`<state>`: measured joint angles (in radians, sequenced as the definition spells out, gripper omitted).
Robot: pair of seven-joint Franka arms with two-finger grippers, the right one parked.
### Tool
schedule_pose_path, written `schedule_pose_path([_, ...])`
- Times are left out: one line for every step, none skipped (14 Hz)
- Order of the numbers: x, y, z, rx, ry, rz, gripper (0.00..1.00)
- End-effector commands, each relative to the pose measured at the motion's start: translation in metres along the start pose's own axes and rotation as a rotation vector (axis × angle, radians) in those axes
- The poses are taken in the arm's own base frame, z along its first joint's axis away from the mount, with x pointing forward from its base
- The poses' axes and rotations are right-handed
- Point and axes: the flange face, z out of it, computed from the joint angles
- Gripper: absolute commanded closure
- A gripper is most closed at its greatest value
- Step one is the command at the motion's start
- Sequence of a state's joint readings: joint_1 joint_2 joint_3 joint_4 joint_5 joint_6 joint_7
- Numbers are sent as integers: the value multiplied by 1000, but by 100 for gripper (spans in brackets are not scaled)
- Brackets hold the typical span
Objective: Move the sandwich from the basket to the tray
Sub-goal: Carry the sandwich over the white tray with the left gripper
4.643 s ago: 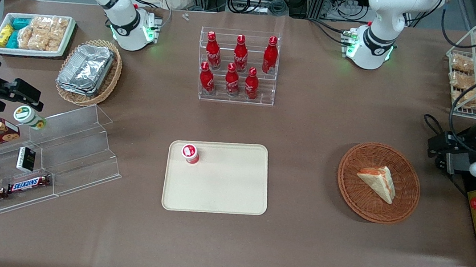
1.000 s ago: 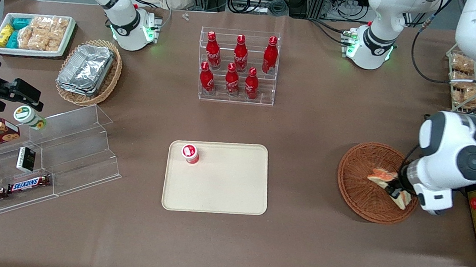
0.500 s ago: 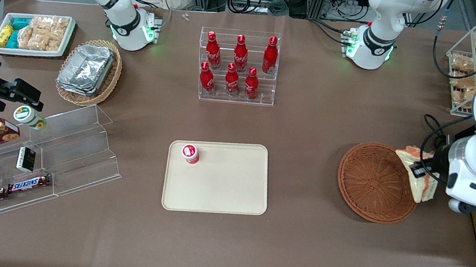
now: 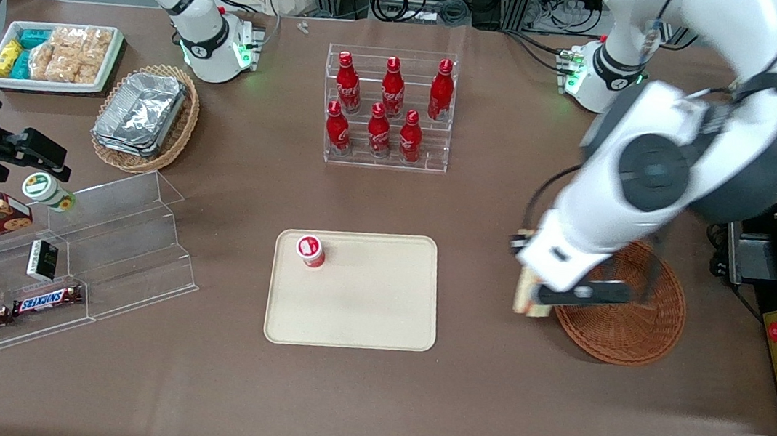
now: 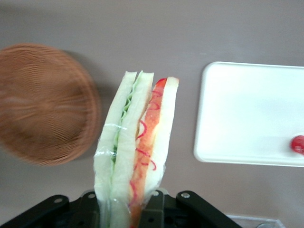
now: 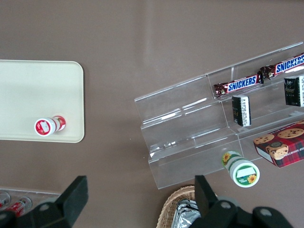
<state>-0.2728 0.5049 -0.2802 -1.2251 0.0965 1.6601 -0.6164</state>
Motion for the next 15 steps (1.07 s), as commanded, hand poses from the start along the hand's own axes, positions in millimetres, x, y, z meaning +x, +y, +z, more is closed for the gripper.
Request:
schedule_pose_path([3, 59, 55, -21, 3, 34, 100])
schedule_pose_path([-2, 84, 86, -29, -1, 28, 100])
schedule_pose_path([-9, 110, 120, -43, 4, 19, 100])
schedule_pose_path([-17, 134, 154, -51, 3, 27, 100])
schedule_pose_path([-24, 147, 180, -47, 3, 44, 100])
schedule_pose_path([-28, 151, 204, -28, 0, 57, 100])
schedule_pose_path([-31, 150, 222, -13, -13, 61, 100])
schedule_pose_path([-33, 153, 235, -23, -4, 68, 100])
schedule_pose_path([-36, 158, 241, -40, 12, 75, 100])
schedule_pose_path([-36, 157, 250, -38, 10, 75, 100])
schedule_pose_path([-34, 156, 251, -28, 17, 79, 100])
schedule_pose_path([-33, 154, 249, -21, 28, 84, 100])
schedule_pose_path([-30, 152, 246, -19, 30, 80, 100])
schedule_pose_path([-30, 151, 245, -18, 29, 79, 100])
schedule_pose_path([-30, 151, 246, -15, 29, 77, 100])
